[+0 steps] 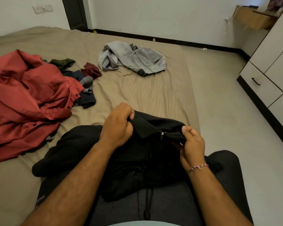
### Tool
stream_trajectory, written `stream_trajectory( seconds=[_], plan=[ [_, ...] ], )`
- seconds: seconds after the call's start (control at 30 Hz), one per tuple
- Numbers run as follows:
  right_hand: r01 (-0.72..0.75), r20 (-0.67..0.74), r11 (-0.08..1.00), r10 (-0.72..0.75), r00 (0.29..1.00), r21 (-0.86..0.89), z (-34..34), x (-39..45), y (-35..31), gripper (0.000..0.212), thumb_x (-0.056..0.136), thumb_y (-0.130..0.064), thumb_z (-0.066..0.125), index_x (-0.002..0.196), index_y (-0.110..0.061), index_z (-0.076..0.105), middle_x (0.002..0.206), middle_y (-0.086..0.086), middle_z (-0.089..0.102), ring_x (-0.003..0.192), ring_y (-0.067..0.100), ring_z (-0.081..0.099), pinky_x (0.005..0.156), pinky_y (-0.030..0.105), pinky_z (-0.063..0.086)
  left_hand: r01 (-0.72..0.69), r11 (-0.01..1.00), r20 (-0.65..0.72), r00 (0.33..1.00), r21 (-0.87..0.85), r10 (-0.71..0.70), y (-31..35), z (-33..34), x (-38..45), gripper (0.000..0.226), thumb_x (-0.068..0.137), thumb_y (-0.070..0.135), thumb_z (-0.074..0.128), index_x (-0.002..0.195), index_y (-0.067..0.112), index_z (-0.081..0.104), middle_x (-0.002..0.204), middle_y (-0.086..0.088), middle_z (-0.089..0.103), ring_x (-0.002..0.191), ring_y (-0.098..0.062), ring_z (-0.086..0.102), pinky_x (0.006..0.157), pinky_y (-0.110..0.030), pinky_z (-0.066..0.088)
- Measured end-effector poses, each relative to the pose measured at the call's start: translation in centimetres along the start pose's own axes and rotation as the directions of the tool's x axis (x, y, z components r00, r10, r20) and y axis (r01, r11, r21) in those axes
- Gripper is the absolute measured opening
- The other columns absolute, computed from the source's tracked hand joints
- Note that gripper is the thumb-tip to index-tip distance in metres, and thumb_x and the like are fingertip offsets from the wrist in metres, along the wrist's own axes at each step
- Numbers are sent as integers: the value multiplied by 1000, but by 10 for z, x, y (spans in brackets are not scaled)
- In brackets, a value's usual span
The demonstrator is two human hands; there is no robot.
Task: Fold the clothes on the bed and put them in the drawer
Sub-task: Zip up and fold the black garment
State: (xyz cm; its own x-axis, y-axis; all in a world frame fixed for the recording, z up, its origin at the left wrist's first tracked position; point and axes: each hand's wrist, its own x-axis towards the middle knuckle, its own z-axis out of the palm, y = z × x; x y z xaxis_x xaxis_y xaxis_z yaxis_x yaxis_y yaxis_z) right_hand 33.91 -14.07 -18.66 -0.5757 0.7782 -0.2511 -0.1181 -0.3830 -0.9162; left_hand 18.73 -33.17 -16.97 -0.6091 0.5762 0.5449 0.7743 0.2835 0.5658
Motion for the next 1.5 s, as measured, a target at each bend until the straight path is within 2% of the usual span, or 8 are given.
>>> stream_trajectory(
  seconds=[0.27,0.63,0.77,0.93,1.07,1.27,1.4,1.5],
  plan=[
    [9,202,1000,-5,979,-18,-2,1,11,20,106,-17,53,108,-5,68,109,18,74,97,27,72,79,34,61,-43,926,130,987,-376,98,15,3,0,26,87,6,51,102,4,72,115,-7,71,115,-22,66,101,-37,50],
    [-73,43,997,71,997,30,4,9,4,17,104,-16,58,102,-6,71,104,16,76,101,31,74,83,38,61,-183,974,639,767,135,55,8,4,9,7,95,41,70,99,36,70,87,24,63,88,3,59,112,-37,38],
    [-79,138,969,48,989,236,41,22,-35,17,104,-13,55,92,-8,65,93,16,72,89,30,70,87,46,60,-52,973,536,827,-227,169,38,-32,49,8,96,27,72,95,19,72,85,7,70,80,-9,67,75,-35,55],
    [89,185,907,-179,966,411,117,58,-139,34,104,-14,54,128,8,59,123,29,68,116,42,67,98,57,55,-92,996,808,586,-12,64,68,-103,133,27,91,37,78,116,32,68,109,9,72,102,-7,69,92,-39,56],
    [234,121,853,-323,939,467,160,83,-211,12,99,-9,62,103,-1,70,103,20,75,103,36,73,89,53,61,-228,974,431,879,4,204,73,-134,166,23,93,27,74,114,33,65,107,14,66,101,0,63,85,-24,53],
    [288,137,889,-255,957,-357,106,161,-173,13,96,-14,55,98,-14,67,92,5,61,91,30,67,95,40,52,85,994,406,908,69,-106,28,-101,136,89,94,41,74,163,31,18,164,9,27,149,-9,30,120,-26,29],
    [138,-55,731,-233,971,-668,38,171,-98,34,86,-17,63,119,-14,68,116,9,68,115,35,64,98,38,50,308,745,588,468,592,-660,-41,-88,63,84,85,70,68,144,13,53,143,-8,59,128,-26,58,108,-37,46],
    [232,32,650,-304,952,-723,40,141,-57,32,90,-12,64,122,-17,65,117,3,66,111,26,64,99,35,50,184,770,605,518,611,-604,-58,-95,14,43,90,58,69,110,20,72,110,-1,73,101,-19,68,85,-29,52]
  ],
)
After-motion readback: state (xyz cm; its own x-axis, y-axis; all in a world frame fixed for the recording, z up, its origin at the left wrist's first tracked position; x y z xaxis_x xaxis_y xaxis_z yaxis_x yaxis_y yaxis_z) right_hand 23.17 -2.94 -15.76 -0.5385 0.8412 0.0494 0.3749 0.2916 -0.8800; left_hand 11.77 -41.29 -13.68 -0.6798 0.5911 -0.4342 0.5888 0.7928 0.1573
